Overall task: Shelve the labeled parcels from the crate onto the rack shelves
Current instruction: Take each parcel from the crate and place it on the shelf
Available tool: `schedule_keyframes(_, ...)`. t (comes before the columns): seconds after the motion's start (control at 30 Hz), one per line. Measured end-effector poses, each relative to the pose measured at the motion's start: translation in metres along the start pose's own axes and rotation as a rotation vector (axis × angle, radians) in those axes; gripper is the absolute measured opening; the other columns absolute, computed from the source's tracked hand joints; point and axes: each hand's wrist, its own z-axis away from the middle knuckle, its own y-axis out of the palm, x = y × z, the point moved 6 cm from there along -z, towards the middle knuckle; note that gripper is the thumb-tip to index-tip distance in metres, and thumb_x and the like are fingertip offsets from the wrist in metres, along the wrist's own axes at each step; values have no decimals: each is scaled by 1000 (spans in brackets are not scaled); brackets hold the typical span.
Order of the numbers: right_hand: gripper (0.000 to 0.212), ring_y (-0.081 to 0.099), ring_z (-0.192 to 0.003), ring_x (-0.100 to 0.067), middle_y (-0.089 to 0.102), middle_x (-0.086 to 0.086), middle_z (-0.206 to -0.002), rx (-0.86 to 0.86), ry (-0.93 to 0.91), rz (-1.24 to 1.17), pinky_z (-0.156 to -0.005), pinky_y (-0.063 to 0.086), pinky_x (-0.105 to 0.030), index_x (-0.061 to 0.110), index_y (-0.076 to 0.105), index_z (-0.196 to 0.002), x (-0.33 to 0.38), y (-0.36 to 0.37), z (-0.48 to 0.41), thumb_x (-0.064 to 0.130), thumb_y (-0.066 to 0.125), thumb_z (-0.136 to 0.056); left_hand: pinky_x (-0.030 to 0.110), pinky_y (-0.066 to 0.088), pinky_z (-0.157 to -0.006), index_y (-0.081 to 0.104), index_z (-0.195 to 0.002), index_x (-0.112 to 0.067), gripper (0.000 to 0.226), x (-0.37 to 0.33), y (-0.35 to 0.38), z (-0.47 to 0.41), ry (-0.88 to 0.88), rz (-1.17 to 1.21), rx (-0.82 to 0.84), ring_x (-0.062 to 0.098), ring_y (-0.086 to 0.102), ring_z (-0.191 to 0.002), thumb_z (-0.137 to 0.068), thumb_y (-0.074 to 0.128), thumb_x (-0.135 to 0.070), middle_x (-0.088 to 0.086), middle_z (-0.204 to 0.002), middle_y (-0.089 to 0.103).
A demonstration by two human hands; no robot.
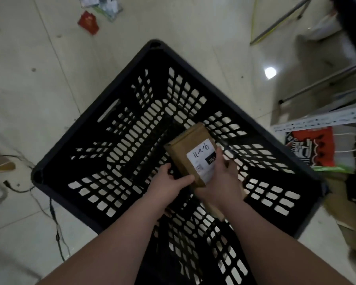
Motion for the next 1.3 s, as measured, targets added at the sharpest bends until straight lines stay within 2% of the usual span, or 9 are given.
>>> schedule_keyframes(0.3,134,28,-135,-22,18,-5,-146,-73,-155,-459,-104,34,-33,41,-16,-151,31,-53,108,43,85,-64,43,39,-105,17,-146,-47,118,-42,-2,98,228,156,36,19,45,-127,-54,90,-41,-9,-140,46)
schedule_keyframes(0.43,138,30,-134,-18,24,1,-144,-121,-197,-525,-111,36,-41,44,-14,-151,20,-83,168,59,84,-55,51,45,-100,30,-139,-50,122,-46,8,152,319,161,21,20,54,-120,-33,90,-57,-8,-133,54)
schedule_keyframes(0.57,141,30,-137,-15,26,8,-148,-129,-197,-617,-112,34,-48,47,-11,-150,-22,-117,227,61,86,-49,54,48,-95,42,-137,-41,97,-42,37,206,356,193,119,26,63,-111,-51,84,-58,-3,-121,67)
schedule_keyframes(0.67,123,49,-119,-7,43,13,-137,-60,-177,-990,-90,49,-32,61,2,-144,-76,-134,277,56,83,-51,49,51,-90,50,-133,-34,63,-38,84,252,401,130,260,27,66,-108,-76,68,-55,1,-119,68)
schedule_keyframes(0.9,111,68,-102,-19,59,16,-123,10,-63,-1440,-53,55,-28,53,3,-151,-241,-118,416,60,74,-66,50,46,-100,60,-126,-27,56,14,242,351,404,69,482,26,65,-110,-76,64,-51,3,-118,69)
schedule_keyframes(1.07,117,68,-105,-20,63,5,-132,-112,-58,-1477,-61,58,-29,47,15,-152,-343,-106,497,55,81,-56,52,43,-102,60,-126,-28,65,65,351,414,396,-115,645,29,63,-113,-69,70,-56,5,-120,68)
schedule_keyframes(1.17,114,69,-107,-18,67,6,-127,-244,-30,-1501,-92,55,-44,39,26,-151,-394,-102,536,46,89,-57,51,45,-99,54,-133,-27,76,86,402,455,437,-228,748,29,63,-113,-66,76,-56,5,-123,66)
schedule_keyframes(1.23,115,69,-107,-16,66,6,-127,-343,5,-1501,-95,54,-40,36,26,-150,-418,-102,561,42,92,-57,50,43,-102,37,-144,-32,92,88,422,481,621,-329,634,25,57,-121,-64,79,-48,2,-135,58)
schedule_keyframes(1.3,114,66,-106,-11,63,13,-124,-505,76,-1378,-87,55,-30,40,21,-149,-437,-108,587,36,92,-60,42,31,-108,12,-151,-37,112,82,431,513,906,-573,348,22,33,-138,-64,83,-43,-1,-155,26)
